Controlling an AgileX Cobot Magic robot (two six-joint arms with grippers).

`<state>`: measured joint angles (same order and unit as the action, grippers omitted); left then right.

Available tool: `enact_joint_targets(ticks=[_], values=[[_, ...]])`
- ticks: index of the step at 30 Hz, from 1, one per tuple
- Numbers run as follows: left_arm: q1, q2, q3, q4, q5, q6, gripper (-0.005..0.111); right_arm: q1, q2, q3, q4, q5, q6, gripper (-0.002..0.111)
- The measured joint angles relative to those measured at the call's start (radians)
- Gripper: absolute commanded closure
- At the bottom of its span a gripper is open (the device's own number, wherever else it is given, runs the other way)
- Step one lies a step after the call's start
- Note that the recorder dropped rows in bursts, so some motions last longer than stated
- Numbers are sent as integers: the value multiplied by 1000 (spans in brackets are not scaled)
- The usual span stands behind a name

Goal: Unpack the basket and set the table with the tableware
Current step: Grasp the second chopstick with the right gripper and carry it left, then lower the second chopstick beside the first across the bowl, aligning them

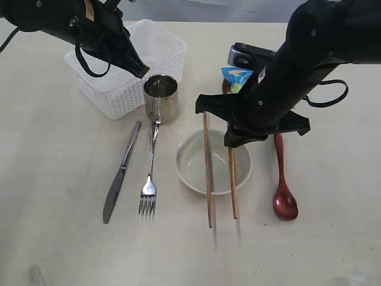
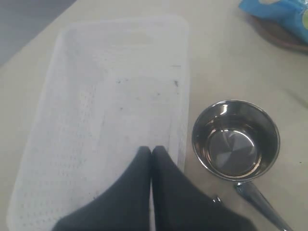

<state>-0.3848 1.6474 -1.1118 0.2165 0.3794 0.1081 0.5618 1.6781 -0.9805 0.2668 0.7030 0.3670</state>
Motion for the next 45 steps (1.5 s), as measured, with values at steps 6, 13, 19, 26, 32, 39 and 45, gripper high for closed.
enact_joint_targets(ticks=[6, 13, 19, 26, 32, 39, 45], values=[[0, 0, 0, 0, 0, 0, 107, 0, 35, 0, 44, -5, -36, 109], [0, 0, 0, 0, 0, 0, 107, 0, 35, 0, 62, -12, -57, 108], [0, 0, 0, -15, 0, 0, 107, 0, 35, 0, 62, -23, -63, 108], [0, 0, 0, -15, 0, 0, 107, 0, 35, 0, 62, -31, -67, 105], [0, 0, 0, -15, 0, 0, 107, 0, 35, 0, 62, -37, -67, 67], [0, 0, 0, -15, 0, 0, 107, 0, 35, 0, 63, -63, -67, 63], [0, 0, 0, -17, 0, 0, 107, 0, 24, 0, 88, -62, -120, 43]])
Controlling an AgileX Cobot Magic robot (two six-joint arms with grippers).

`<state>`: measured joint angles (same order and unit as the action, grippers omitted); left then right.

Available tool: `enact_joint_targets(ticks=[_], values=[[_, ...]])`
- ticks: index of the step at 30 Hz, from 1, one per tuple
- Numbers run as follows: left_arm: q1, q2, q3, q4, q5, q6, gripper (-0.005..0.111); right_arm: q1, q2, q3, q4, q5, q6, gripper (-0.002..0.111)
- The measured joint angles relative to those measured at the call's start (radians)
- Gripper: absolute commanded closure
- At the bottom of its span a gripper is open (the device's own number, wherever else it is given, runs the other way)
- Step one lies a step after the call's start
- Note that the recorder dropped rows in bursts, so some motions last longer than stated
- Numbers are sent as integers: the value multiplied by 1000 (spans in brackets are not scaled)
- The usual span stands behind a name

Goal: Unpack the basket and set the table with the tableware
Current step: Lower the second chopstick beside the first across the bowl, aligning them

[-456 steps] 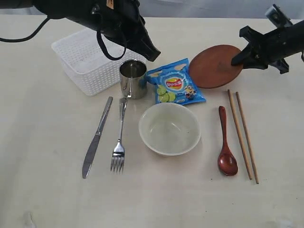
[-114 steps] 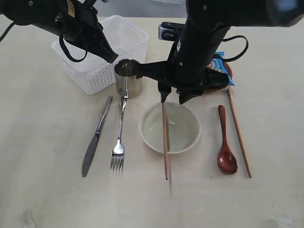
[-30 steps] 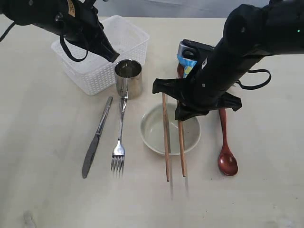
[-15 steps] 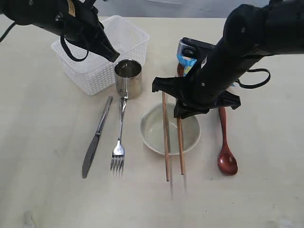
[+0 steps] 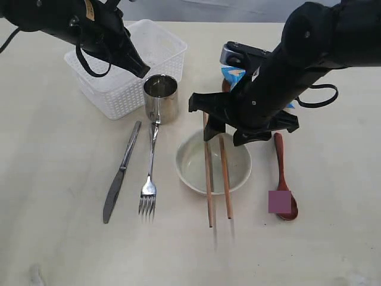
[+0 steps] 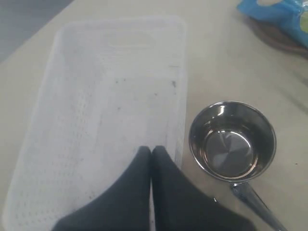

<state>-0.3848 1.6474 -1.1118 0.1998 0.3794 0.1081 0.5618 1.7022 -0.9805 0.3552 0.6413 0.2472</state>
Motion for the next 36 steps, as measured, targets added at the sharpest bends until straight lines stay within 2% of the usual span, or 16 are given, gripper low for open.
enact_joint_targets(ticks=[13, 16, 22, 29, 36], values=[[0, 0, 0, -1, 0, 0, 107, 70, 19, -2, 12, 7, -31, 41], [0, 0, 0, -1, 0, 0, 107, 70, 43, -2, 14, -2, -14, 46], [0, 0, 0, -1, 0, 0, 107, 70, 72, -2, 16, -11, 6, 68], [0, 0, 0, -1, 2, 0, 107, 70, 72, -2, 16, -22, 41, 69], [0, 0, 0, -1, 2, 0, 107, 70, 72, -2, 17, -22, 72, 76]])
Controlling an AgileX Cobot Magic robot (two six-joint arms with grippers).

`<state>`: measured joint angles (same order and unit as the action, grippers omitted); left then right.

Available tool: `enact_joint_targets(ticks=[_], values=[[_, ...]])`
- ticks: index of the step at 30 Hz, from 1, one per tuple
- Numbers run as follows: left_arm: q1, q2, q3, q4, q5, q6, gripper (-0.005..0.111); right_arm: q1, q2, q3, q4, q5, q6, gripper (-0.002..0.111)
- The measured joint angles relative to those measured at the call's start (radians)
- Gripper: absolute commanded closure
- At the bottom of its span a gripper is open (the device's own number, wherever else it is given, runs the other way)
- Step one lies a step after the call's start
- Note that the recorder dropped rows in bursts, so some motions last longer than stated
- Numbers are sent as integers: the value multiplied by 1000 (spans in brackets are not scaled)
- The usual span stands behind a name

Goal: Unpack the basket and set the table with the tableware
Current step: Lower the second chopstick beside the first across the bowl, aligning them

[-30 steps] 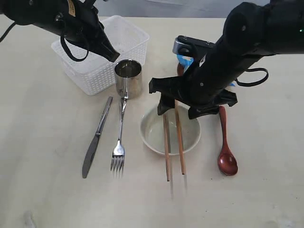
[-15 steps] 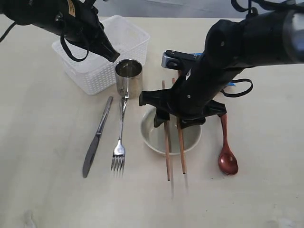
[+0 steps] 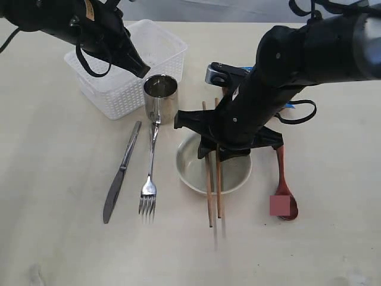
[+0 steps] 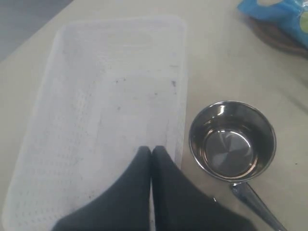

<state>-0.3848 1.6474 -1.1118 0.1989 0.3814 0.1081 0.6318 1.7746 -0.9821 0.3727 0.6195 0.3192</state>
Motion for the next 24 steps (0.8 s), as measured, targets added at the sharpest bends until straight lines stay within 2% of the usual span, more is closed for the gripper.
enact_joint_targets(ticks=[24], values=[[0, 0, 0, -5, 0, 0, 107, 0, 0, 0, -22, 37, 18, 76]])
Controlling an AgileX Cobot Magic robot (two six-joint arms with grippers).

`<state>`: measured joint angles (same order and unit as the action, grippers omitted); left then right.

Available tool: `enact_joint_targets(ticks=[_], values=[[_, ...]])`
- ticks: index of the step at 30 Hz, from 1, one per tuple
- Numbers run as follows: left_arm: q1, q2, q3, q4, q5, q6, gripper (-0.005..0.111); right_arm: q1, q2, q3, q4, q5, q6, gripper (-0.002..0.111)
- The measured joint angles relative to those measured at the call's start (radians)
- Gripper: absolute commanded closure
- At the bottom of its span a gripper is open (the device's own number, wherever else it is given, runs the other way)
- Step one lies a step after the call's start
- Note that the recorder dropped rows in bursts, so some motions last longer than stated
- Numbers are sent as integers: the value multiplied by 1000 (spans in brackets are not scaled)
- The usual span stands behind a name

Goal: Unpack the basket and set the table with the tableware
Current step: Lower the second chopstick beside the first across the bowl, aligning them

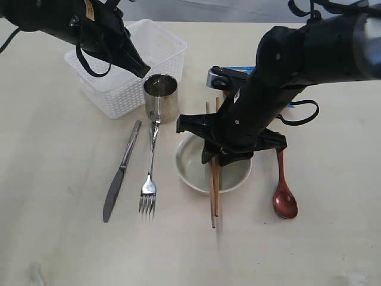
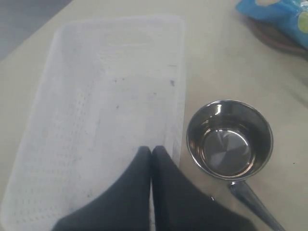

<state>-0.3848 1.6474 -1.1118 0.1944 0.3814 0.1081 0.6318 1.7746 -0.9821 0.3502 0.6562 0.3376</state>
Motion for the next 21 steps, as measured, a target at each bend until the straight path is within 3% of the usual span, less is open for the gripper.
enact_joint_targets(ticks=[6, 12, 21], values=[[0, 0, 0, 0, 0, -2, 107, 0, 0, 0, 0, 2, 9, 78], [0, 0, 0, 0, 0, -2, 107, 0, 0, 0, -2, 5, 11, 101], [0, 0, 0, 0, 0, -2, 107, 0, 0, 0, -4, 5, 11, 98]])
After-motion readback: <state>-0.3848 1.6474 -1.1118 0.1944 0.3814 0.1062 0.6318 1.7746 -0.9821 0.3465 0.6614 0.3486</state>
